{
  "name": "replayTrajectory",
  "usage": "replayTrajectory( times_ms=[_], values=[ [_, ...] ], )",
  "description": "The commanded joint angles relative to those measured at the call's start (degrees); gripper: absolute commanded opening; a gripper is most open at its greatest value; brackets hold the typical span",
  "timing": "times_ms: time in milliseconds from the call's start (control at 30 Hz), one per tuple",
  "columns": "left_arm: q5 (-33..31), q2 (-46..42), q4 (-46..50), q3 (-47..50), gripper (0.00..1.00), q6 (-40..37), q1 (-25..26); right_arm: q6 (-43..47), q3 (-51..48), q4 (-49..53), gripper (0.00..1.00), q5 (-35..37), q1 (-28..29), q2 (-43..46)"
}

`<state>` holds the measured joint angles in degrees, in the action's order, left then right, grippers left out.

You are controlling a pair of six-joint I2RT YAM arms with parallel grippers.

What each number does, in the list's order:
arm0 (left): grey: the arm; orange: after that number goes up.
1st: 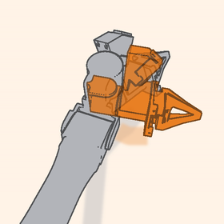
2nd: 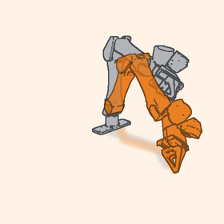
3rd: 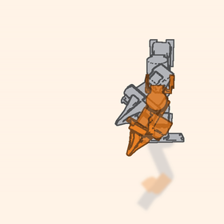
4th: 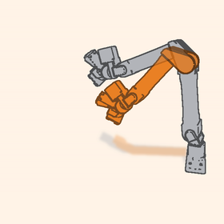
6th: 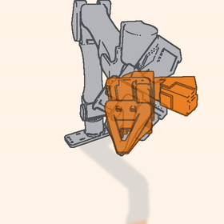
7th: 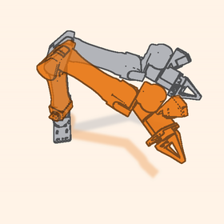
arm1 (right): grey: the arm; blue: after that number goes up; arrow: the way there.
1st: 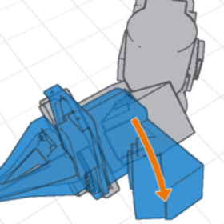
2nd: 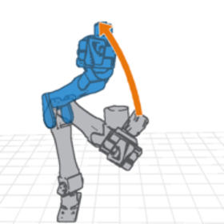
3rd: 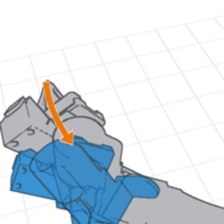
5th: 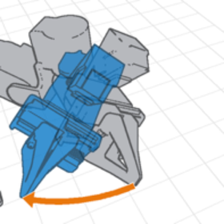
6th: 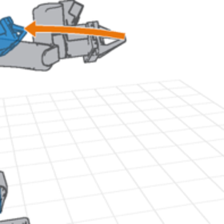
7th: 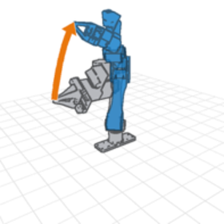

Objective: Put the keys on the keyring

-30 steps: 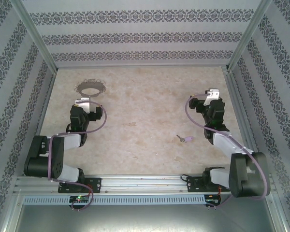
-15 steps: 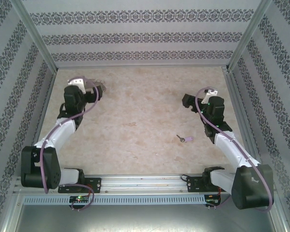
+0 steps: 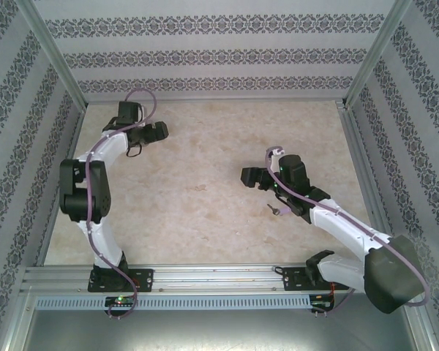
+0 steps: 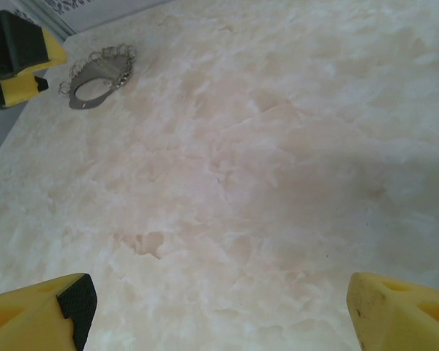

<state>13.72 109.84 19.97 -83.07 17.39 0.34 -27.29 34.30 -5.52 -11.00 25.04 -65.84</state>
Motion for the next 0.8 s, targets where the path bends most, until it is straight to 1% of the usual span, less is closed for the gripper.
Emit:
replayTrajectory(
  times_ms=[0,100,267,367,467,500,567,633,767],
  values=[
    [-1.4,3.4,11.4,-5.9,0.93,-0.1,0.3,-0.4,-1.0,-0.1,0.87,1.4,1.0,-2.1],
    [-3.2,5.2,12.0,-7.9,0.84,4.4,0.3,0.1,-0.3,-1.0,0.84,1.2,1.6,-5.1],
    [-9.2,6.0,10.0,-8.5,0.59,15.6,0.2,0.5,1.1,-3.1,0.8,0.5,2.7,-9.4],
    [-10.5,6.6,8.8,-9.1,0.55,21.7,0.3,0.2,1.7,-4.0,0.78,0.1,3.2,-10.7],
    [-11.9,8.0,8.8,-10.8,0.5,25.6,0.4,-0.2,1.7,-5.2,0.77,0.1,3.6,-11.0],
    [-12.3,8.7,9.1,-11.5,0.49,26.5,0.4,-0.3,1.9,-5.4,0.77,0.2,3.7,-11.0],
    [-13.2,10.2,10.4,-13.3,0.42,28.4,0.4,-0.3,2.2,-5.4,0.76,0.4,3.9,-11.0],
    [-13.2,11.7,11.1,-15.0,0.39,29.6,0.5,-0.2,2.5,-5.4,0.76,0.5,4.0,-10.9],
    [-14.0,14.4,12.8,-17.9,0.39,31.6,0.4,0.4,3.0,-5.4,0.76,0.9,4.1,-10.6]
  ],
)
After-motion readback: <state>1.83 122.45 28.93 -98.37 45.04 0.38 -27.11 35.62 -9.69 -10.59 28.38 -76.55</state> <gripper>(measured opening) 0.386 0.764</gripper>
